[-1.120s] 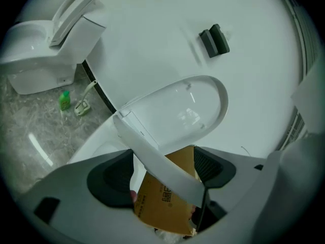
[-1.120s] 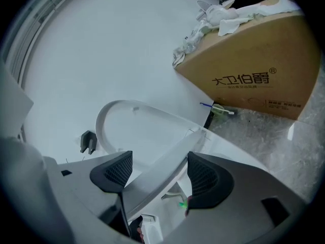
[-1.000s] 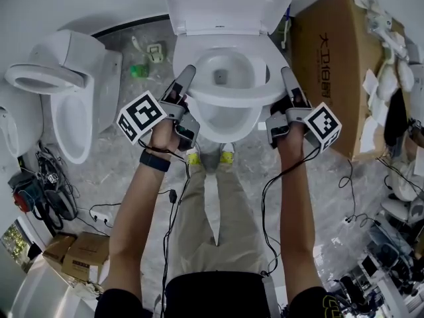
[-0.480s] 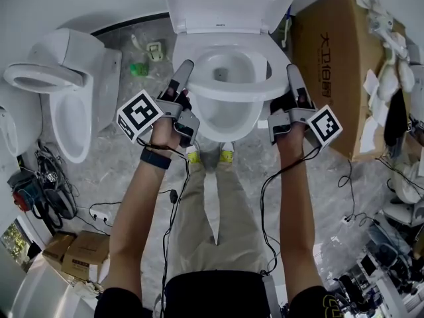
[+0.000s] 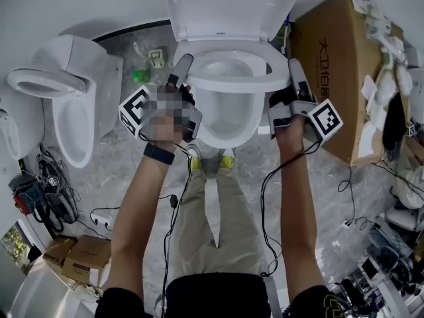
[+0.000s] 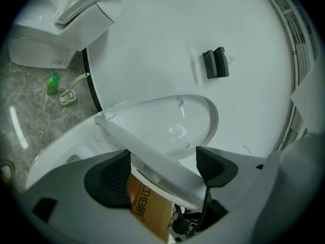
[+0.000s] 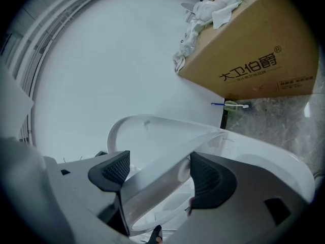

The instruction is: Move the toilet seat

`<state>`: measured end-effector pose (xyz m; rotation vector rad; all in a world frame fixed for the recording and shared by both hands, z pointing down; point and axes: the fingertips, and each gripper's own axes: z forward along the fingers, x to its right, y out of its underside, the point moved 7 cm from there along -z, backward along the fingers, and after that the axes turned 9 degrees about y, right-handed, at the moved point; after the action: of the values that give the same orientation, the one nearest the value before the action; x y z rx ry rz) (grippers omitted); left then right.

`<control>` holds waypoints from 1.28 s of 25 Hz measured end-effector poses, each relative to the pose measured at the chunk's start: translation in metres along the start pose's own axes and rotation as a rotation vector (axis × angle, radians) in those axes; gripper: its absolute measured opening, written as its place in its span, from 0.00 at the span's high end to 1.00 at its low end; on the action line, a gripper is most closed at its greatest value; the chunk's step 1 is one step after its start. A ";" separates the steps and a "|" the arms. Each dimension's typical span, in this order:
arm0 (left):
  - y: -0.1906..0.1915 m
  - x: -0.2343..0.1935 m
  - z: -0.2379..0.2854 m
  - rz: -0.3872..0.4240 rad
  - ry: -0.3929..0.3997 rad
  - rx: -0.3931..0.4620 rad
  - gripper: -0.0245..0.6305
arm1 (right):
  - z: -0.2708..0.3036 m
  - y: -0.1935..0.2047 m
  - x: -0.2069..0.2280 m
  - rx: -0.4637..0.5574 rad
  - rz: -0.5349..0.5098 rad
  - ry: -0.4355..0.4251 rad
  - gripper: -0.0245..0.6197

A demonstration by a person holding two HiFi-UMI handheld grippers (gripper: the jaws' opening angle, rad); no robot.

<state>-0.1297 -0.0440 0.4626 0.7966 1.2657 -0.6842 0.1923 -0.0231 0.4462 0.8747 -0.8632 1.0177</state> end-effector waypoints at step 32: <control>-0.050 0.023 0.078 -0.105 0.038 0.134 0.29 | 0.075 -0.033 -0.051 0.070 0.115 -0.050 0.34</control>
<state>-0.1236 -0.1373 0.4414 0.8602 1.3130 -0.8495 0.1948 -0.1168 0.4239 0.9213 -0.9332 1.1362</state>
